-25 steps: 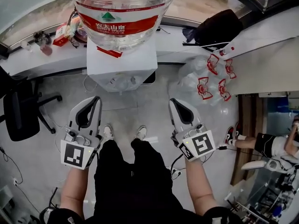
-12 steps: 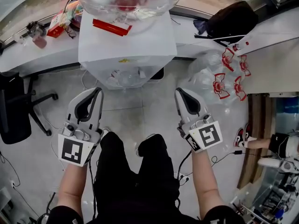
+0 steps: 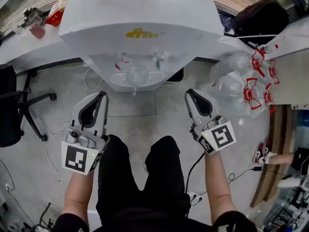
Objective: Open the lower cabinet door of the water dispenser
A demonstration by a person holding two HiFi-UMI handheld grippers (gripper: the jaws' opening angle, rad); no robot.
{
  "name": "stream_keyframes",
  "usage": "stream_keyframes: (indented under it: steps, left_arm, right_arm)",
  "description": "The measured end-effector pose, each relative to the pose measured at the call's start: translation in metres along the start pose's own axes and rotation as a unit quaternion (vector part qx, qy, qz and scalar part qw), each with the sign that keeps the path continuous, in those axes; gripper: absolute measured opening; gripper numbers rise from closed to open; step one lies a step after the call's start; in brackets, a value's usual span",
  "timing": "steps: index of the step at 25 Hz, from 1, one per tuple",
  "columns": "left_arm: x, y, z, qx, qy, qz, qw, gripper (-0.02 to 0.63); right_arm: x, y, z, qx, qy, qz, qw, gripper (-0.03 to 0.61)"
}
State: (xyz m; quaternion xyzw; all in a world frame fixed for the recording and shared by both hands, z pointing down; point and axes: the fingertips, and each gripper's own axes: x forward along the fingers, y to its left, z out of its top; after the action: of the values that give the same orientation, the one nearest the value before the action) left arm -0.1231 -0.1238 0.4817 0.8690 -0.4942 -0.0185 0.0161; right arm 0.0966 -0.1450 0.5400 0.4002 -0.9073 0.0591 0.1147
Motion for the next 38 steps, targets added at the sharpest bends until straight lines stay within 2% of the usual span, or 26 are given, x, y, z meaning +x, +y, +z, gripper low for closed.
stream_keyframes:
  steps: [5, 9, 10, 13, 15, 18, 21, 31, 35, 38]
  left_arm:
    - [-0.002, 0.021, -0.046, 0.015, -0.021, 0.017, 0.9995, 0.008]
    - [-0.006, 0.032, -0.082, 0.055, -0.04, 0.02, 0.9975, 0.008]
    - [-0.007, 0.034, -0.093, 0.054, -0.042, 0.019, 0.9975, 0.008]
    - [-0.011, 0.037, -0.126, 0.041, -0.044, 0.016, 0.9981, 0.008]
    - [-0.01, 0.037, -0.141, 0.046, -0.051, 0.012, 0.9976, 0.008]
    - [-0.007, 0.035, -0.157, 0.057, -0.061, 0.011, 0.9965, 0.008]
    - [-0.007, 0.034, -0.166, 0.046, -0.058, 0.015, 0.9971, 0.008]
    - [-0.003, 0.032, -0.178, 0.046, -0.05, 0.005, 0.9977, 0.008]
    - [-0.007, 0.033, -0.18, 0.047, -0.045, 0.004, 0.9979, 0.008]
    - [-0.006, 0.039, -0.184, 0.048, -0.043, 0.007, 0.9979, 0.008]
  right_arm:
    - [0.025, -0.007, -0.052, -0.007, -0.021, 0.003, 1.0, 0.03]
    - [0.045, -0.01, -0.09, -0.055, -0.024, 0.007, 0.998, 0.072]
    - [0.05, -0.012, -0.099, -0.058, -0.028, 0.009, 0.998, 0.076]
    - [0.064, -0.011, -0.131, -0.058, -0.038, 0.013, 0.997, 0.091]
    - [0.073, -0.011, -0.143, -0.056, -0.055, 0.014, 0.997, 0.109]
    - [0.081, -0.012, -0.155, -0.041, -0.074, 0.009, 0.996, 0.173]
    - [0.085, -0.013, -0.167, -0.018, -0.072, 0.004, 0.997, 0.234]
    - [0.103, -0.018, -0.204, 0.003, -0.047, -0.002, 0.999, 0.336]
    - [0.114, -0.025, -0.213, 0.004, -0.037, -0.012, 0.999, 0.347]
    - [0.126, -0.033, -0.212, 0.005, -0.048, -0.017, 0.999, 0.347]
